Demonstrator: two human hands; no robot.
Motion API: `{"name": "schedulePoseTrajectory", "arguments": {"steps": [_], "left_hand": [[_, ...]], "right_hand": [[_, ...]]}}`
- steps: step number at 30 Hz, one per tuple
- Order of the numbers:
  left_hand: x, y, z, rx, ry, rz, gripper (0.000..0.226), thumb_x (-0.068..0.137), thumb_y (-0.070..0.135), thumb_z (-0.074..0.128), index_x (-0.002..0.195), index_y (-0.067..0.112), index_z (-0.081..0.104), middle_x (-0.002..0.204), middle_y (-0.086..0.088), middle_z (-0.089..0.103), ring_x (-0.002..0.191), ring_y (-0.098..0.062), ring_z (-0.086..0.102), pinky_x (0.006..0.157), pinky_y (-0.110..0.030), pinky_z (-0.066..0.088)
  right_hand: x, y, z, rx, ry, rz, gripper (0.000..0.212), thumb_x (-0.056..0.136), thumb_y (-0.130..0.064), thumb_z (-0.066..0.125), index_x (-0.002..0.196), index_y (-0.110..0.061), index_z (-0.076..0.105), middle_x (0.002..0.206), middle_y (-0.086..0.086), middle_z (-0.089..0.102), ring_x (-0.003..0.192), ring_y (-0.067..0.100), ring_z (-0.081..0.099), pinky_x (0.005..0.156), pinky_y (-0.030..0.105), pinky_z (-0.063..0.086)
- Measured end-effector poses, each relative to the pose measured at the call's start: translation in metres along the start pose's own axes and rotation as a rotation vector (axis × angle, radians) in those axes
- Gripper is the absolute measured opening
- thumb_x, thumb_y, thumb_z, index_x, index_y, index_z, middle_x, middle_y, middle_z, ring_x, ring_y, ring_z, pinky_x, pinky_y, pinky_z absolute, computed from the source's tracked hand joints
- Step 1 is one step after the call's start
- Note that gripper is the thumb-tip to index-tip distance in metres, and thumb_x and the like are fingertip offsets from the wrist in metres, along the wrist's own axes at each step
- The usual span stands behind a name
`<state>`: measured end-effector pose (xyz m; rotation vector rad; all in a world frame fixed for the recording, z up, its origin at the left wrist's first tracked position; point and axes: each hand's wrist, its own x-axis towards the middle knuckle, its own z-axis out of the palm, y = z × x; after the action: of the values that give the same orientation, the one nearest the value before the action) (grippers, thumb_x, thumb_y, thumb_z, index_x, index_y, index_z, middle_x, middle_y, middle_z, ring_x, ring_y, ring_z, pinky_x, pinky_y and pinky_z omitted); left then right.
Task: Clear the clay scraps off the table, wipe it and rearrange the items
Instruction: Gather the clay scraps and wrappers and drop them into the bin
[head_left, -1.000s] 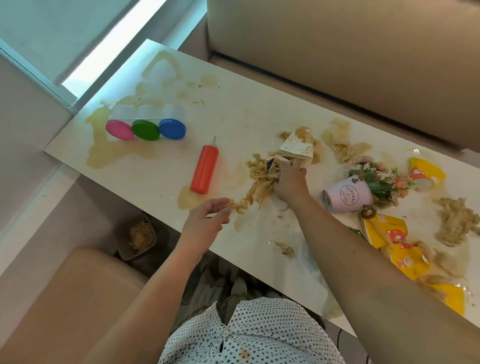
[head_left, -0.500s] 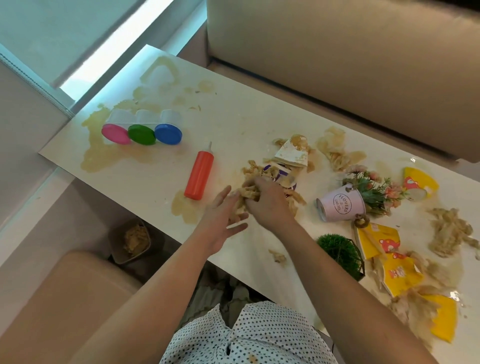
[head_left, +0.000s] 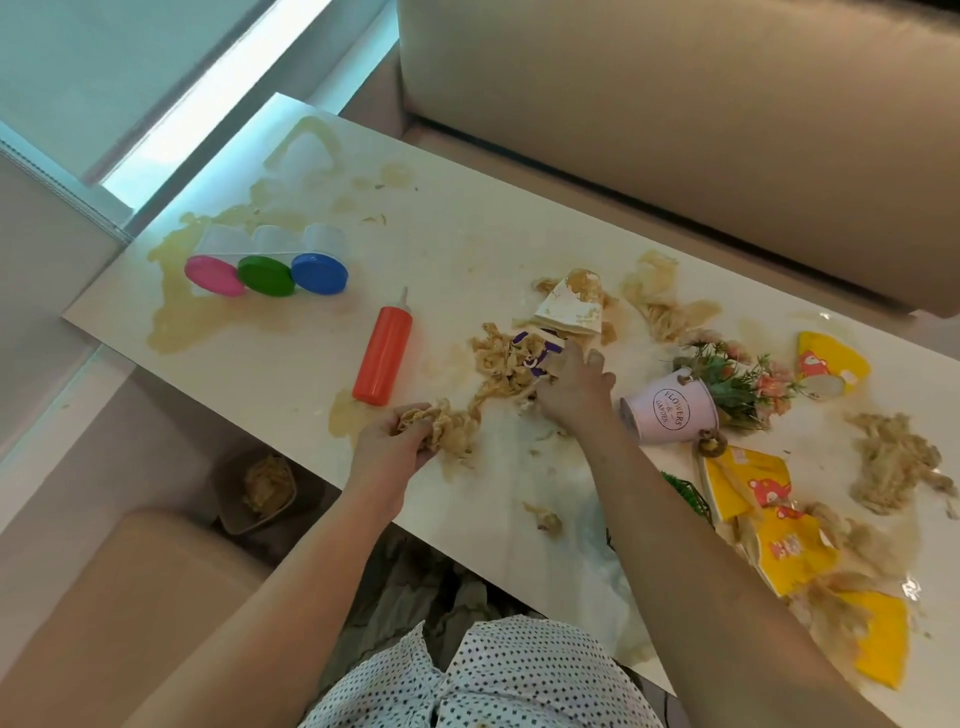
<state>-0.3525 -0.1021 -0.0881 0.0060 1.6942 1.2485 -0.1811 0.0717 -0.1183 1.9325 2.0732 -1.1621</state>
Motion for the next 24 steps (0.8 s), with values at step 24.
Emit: {"name": "schedulePoseTrajectory", "arguments": {"steps": [24], "left_hand": [[-0.001,-0.003,-0.012,-0.019,0.033,0.001,0.019,0.098,0.008,0.067,0.117,0.008,0.070,0.114,-0.014,0.075,0.106,-0.026,0.074,0.089,-0.033,0.059]], "right_hand": [[0.020,-0.042,0.020,-0.100,0.117,-0.432,0.042,0.099,-0.024,0.056,0.139,-0.011,0.056,0.153,0.016,0.039,0.139,0.037,0.031,0.115,0.049,0.034]]}}
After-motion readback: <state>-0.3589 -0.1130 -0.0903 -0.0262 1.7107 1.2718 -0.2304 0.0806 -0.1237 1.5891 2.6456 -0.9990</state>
